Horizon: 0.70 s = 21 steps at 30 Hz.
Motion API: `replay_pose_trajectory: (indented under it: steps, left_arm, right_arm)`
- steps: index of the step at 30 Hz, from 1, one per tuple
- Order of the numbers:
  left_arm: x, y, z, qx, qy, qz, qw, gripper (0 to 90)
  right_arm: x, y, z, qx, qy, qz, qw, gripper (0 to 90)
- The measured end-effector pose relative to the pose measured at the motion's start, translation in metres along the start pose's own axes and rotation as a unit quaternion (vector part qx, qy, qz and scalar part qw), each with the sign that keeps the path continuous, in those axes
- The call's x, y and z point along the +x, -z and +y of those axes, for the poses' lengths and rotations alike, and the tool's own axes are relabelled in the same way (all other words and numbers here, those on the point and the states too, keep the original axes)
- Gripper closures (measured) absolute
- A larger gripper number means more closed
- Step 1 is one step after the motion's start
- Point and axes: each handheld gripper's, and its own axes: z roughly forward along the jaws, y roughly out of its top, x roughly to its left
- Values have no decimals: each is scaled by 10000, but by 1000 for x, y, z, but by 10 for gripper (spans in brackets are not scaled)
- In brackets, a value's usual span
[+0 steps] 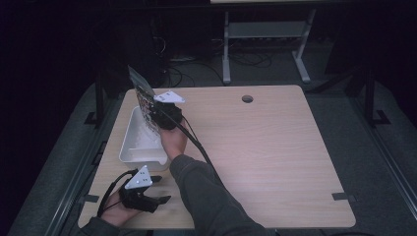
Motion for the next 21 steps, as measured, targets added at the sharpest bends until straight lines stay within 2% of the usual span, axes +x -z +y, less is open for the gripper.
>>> replay_pose_trajectory:
  steps: [6, 9, 13, 18, 21]
  left_arm:
    - [0, 0, 0, 1, 8, -10, 10000, 256]
    - [0, 0, 0, 9, 5, -13, 10000, 257]
    - [0, -1, 0, 14, -1, -21, 10000, 256]
    - [0, 0, 0, 1, 7, -16, 10000, 257]
    - [1, -1, 0, 29, -16, -17, 10000, 257]
  right_arm:
    - [-2, 3, -4, 45, 67, -26, 10000, 747]
    - [-2, 6, -5, 157, 236, -74, 9996, 744]
    - [-2, 8, -7, 204, 328, -79, 9992, 742]
    - [3, 10, -7, 329, 633, 46, 9974, 738]
    - [1, 12, -6, 469, 711, 88, 9963, 735]
